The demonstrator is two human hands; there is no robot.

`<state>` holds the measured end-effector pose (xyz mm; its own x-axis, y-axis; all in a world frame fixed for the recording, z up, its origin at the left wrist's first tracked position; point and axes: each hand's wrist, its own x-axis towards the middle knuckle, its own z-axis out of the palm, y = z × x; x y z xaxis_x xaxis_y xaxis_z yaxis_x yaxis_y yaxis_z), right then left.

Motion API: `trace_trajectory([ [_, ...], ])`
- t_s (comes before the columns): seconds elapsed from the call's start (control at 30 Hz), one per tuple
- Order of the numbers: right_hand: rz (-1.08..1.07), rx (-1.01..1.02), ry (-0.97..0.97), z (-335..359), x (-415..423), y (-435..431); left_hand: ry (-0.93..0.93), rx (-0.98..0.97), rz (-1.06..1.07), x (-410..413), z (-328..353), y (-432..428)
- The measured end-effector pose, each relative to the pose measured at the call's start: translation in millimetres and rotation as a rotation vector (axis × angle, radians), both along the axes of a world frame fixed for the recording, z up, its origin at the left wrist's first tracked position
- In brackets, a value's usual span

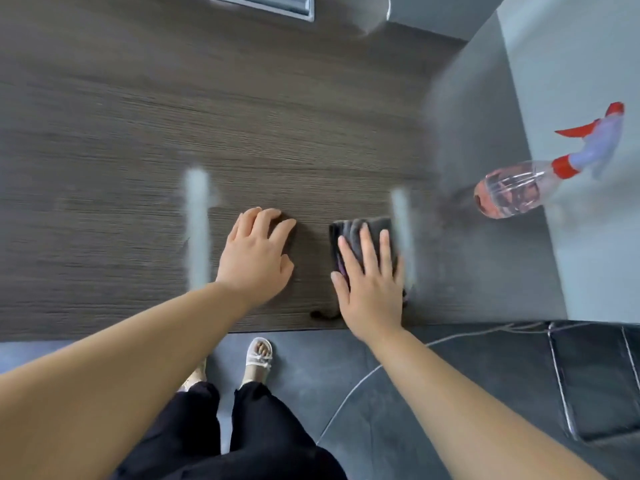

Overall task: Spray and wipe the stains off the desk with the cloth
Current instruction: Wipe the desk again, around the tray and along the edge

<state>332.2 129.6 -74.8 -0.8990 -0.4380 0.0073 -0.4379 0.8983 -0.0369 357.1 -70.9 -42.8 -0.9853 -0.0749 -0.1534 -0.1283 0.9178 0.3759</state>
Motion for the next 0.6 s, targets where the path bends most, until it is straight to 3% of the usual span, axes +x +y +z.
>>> trace_trajectory([
  [0.13,0.206,-0.002,-0.006,1.0,-24.6,9.7,0.013,0.002,0.022,9.7,-1.2,0.7],
  [0.27,-0.05,0.005,-0.014,0.6,-37.1,56.1,0.01,-0.026,0.008,23.3,-0.7,9.8],
  [0.4,-0.151,0.008,0.062,-1.9,9.4,72.1,-0.123,-0.095,-0.055,38.3,-0.2,24.3],
  [0.6,0.153,0.011,0.084,-7.5,49.7,45.6,-0.196,-0.128,-0.107,61.0,2.9,23.8],
])
